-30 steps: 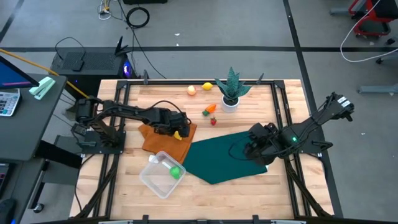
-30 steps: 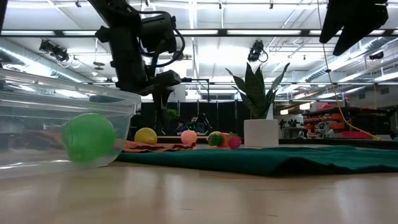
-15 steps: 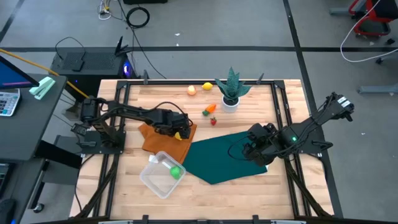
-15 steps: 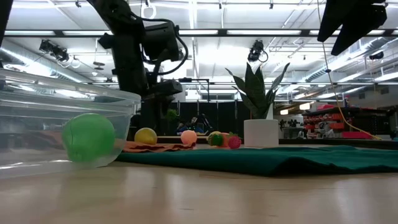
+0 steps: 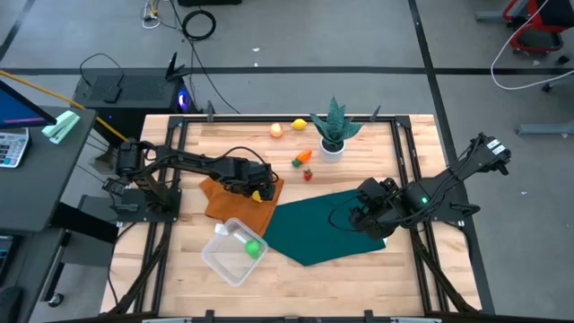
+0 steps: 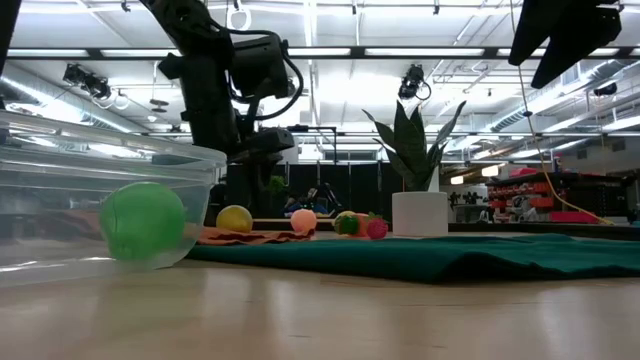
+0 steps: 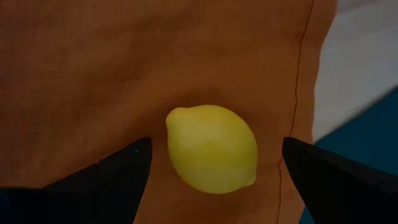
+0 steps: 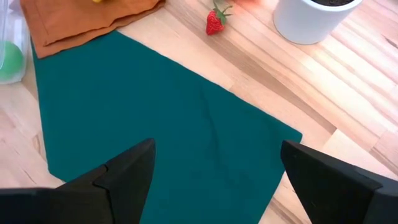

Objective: Pick and placing Produce into tupperware
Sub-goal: Put the bottom lemon into the transparent container, then put the peach into the transparent container

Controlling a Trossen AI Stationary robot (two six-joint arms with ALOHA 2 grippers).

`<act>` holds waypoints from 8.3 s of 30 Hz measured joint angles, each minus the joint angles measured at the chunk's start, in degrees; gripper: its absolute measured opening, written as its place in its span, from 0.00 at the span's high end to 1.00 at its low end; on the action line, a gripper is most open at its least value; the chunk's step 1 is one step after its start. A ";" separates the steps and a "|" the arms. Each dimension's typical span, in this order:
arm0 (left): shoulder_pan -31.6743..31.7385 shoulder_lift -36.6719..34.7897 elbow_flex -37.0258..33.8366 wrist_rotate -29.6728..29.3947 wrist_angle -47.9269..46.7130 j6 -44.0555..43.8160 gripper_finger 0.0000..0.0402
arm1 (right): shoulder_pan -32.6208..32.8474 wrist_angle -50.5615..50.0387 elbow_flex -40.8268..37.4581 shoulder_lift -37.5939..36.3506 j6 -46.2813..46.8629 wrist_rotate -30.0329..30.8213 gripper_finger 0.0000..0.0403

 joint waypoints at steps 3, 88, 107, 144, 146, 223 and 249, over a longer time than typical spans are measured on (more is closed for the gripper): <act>0.00 0.00 0.00 0.00 0.01 0.08 0.08 | 0.00 0.00 0.00 0.00 0.00 0.00 0.22; -9.08 -0.81 33.38 12.46 -37.10 27.98 0.43 | 0.02 -0.52 0.00 0.00 -0.04 0.09 0.22; -27.45 -0.81 25.74 7.40 -40.47 0.10 0.43 | 0.02 -0.48 0.00 0.00 -2.20 0.04 0.22; -33.05 3.80 11.85 0.74 -23.09 -17.73 0.42 | 0.03 1.47 0.02 0.04 -5.51 0.02 0.22; -33.05 3.80 11.85 0.27 -22.93 -17.53 0.41 | 0.02 1.48 0.02 0.02 -5.49 0.04 0.22; 9.15 -6.49 27.41 -5.75 -17.13 25.51 0.35 | -0.09 4.41 0.02 0.00 0.10 0.87 0.22; 27.00 -6.49 27.41 6.58 -17.03 60.75 0.36 | -0.11 4.81 0.02 0.00 6.93 2.38 0.22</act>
